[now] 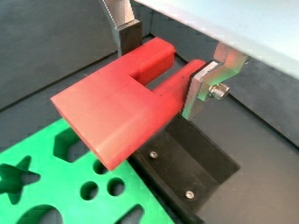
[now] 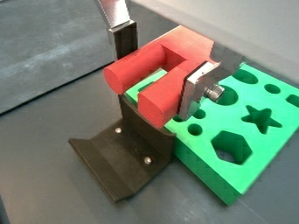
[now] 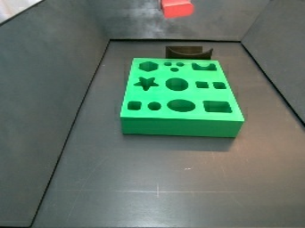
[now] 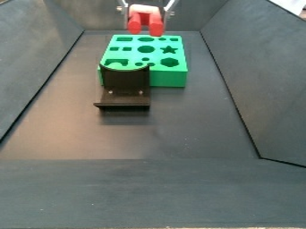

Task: Pick up the square-circle object. Move up. Rotate the square-circle object. Place the square-circle object on the fixture. Regrasp the square-circle object. Move to above the board. Insert the square-circle object.
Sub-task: Place the square-circle object on the fixture.

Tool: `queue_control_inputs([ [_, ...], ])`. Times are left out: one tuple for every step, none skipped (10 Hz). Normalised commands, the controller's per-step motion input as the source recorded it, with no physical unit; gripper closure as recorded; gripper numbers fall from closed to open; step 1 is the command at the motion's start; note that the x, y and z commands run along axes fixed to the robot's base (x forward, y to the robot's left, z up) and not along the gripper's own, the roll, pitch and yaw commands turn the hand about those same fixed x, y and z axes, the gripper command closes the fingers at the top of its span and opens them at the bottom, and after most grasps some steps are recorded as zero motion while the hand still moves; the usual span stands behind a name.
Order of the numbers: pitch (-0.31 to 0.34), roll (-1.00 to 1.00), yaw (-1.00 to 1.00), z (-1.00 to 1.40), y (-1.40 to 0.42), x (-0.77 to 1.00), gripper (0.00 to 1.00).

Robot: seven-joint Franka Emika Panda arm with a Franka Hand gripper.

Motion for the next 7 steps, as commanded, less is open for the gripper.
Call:
queue_control_inputs([
  [0.258,-1.0,-0.08,0.08,0.6,0.8,1.0],
  [0.249,-1.0,-0.11,0.05,0.46,0.71,1.0],
  [0.242,-1.0,-0.12,0.01,0.26,0.62,1.0],
  [0.243,-1.0,-0.14,0.01,0.13,0.55,1.0],
  [0.246,-1.0,-0.15,0.01,0.1,0.5,1.0],
  [0.245,-1.0,-0.18,0.0,0.08,0.39,1.0],
  [0.209,-0.85,-0.18,0.0,0.07,0.32,1.0],
])
